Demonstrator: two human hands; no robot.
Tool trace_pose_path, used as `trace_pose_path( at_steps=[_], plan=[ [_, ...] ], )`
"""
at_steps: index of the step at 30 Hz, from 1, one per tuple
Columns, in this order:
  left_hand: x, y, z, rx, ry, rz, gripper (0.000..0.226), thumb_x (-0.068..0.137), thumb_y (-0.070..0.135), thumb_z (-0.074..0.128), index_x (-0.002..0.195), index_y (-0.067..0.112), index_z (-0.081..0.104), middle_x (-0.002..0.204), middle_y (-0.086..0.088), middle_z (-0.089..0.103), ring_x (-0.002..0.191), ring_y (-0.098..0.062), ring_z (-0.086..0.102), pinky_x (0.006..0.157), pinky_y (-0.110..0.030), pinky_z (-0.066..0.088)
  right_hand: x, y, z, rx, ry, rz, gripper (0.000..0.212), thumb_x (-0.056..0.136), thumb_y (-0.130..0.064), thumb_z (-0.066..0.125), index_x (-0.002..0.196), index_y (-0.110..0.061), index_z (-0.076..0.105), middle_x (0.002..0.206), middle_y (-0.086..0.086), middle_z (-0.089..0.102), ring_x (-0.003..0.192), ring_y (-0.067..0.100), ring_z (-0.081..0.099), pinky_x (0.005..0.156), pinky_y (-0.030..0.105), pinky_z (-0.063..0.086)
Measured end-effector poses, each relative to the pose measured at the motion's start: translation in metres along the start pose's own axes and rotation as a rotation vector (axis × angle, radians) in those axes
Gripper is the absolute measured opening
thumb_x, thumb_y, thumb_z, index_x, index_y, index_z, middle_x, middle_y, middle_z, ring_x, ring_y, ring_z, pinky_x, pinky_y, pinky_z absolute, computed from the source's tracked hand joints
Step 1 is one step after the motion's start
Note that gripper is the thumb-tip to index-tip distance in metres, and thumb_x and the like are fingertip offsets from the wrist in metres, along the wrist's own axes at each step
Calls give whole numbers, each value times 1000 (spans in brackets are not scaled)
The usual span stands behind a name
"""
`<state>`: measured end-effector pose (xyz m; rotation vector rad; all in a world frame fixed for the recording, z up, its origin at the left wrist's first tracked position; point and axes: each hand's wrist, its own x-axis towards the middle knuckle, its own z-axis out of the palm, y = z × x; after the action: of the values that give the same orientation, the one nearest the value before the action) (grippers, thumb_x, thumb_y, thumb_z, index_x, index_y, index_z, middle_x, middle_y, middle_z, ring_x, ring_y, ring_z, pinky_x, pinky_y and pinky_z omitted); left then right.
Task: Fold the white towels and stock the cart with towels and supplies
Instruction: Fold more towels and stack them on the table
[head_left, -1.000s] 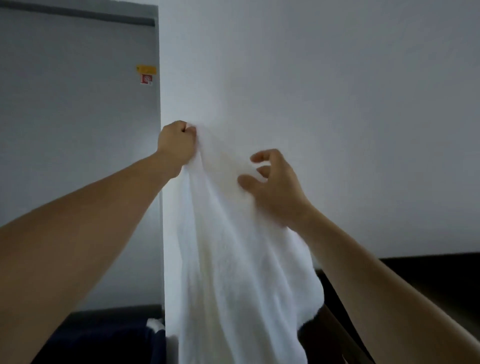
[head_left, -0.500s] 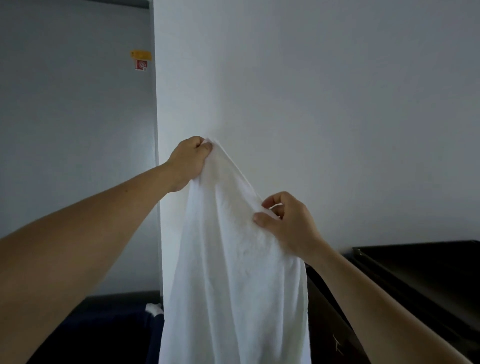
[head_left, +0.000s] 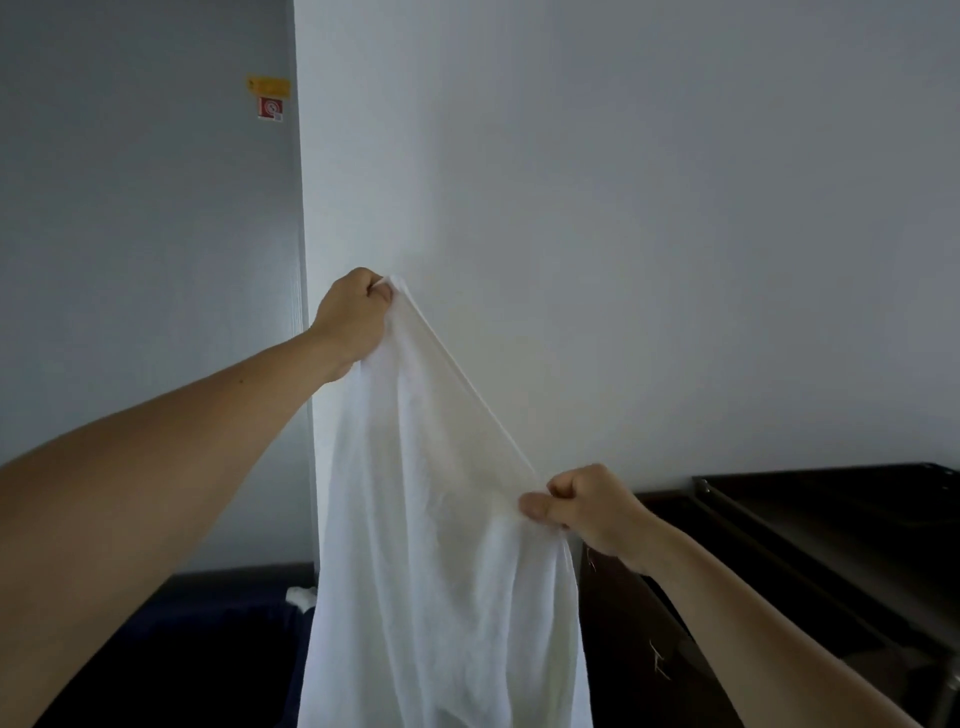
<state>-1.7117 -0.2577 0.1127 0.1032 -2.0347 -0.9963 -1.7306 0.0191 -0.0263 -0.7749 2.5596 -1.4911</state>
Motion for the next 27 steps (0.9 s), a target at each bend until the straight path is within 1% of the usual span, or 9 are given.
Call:
trace_pose_path(
  at_steps=[4,10,13,16,18,20,22,24,27],
  plan=[
    [4,-10,-5,-43,54,-60,20,104,22,42,92,10,54,78,2,50,78,-24,48,53,-27,36,-4,30,11,-88,-130,74,25,82,-30,81,72,-8,73,71,-2,73,72,17,69,75,28,56],
    [1,-25,-3,-30,-2,-91,21,103,21,47,99,6,60,87,-3,56,70,-20,49,56,-26,39,-10,45,2,-1,-179,162,18,87,-26,76,72,-17,70,65,-12,70,68,7,64,72,22,51],
    [2,-25,1,-45,27,-73,22,102,21,48,98,4,61,79,1,54,72,-23,50,56,-28,39,-8,54,4,-83,-142,191,25,87,-29,76,67,-18,66,58,-13,65,65,7,61,70,21,48],
    [8,-18,0,-15,91,-50,20,102,21,46,96,7,59,75,3,51,76,-24,51,60,-31,42,-11,53,2,-187,-176,203,22,87,-24,76,66,-24,68,69,-15,67,74,6,63,78,23,51],
    [13,-17,-5,17,144,-58,20,102,21,45,94,8,58,74,4,50,78,-25,52,64,-32,42,-8,52,-9,-169,-87,163,27,86,-20,77,59,-20,71,63,-12,68,69,8,65,77,26,53],
    [17,-21,-15,56,185,-78,22,102,19,45,91,5,58,72,0,49,77,-26,53,63,-31,40,-7,53,-22,-66,-19,135,12,87,-19,75,78,-12,78,78,-4,76,80,14,73,87,33,56],
    [18,-28,-19,105,170,-79,27,102,20,45,93,0,60,77,-7,53,76,-28,54,64,-34,43,-7,58,-27,-34,-20,146,11,87,-16,75,91,-6,78,90,2,78,89,17,74,94,38,56],
    [16,-33,-15,116,144,-75,29,102,21,46,92,-1,60,79,-9,54,76,-29,55,69,-40,47,-6,67,-27,-113,1,186,8,86,-15,75,91,-8,77,91,2,77,89,18,73,94,39,56],
    [10,-39,-10,120,137,-99,30,102,21,46,88,-2,60,72,-6,53,75,-31,57,66,-34,43,-3,72,-28,-153,103,190,10,86,-10,74,95,-13,73,94,2,74,91,20,70,91,39,57]
  ],
)
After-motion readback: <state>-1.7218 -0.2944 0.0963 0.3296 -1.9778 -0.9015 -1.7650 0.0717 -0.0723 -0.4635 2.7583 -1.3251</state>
